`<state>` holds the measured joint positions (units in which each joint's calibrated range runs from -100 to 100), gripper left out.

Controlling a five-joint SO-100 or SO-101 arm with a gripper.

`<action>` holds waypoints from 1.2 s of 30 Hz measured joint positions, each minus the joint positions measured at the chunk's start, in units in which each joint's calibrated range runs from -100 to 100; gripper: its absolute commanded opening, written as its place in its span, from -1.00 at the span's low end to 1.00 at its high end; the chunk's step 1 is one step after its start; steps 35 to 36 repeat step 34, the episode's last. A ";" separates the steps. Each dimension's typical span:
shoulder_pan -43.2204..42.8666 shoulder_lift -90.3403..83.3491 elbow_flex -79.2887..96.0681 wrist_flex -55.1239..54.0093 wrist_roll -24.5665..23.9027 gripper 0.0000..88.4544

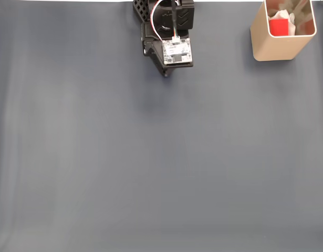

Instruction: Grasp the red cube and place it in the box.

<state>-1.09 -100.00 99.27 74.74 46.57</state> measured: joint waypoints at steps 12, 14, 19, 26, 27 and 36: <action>0.00 0.00 0.00 0.41 0.15 -0.99; 0.00 0.00 0.00 0.41 0.15 -0.99; 0.00 0.00 0.00 0.41 0.15 -0.99; 0.00 0.00 0.00 0.41 0.15 -0.99; 0.00 0.00 0.00 0.41 0.15 -0.99; 0.00 0.00 0.00 0.41 0.15 -0.99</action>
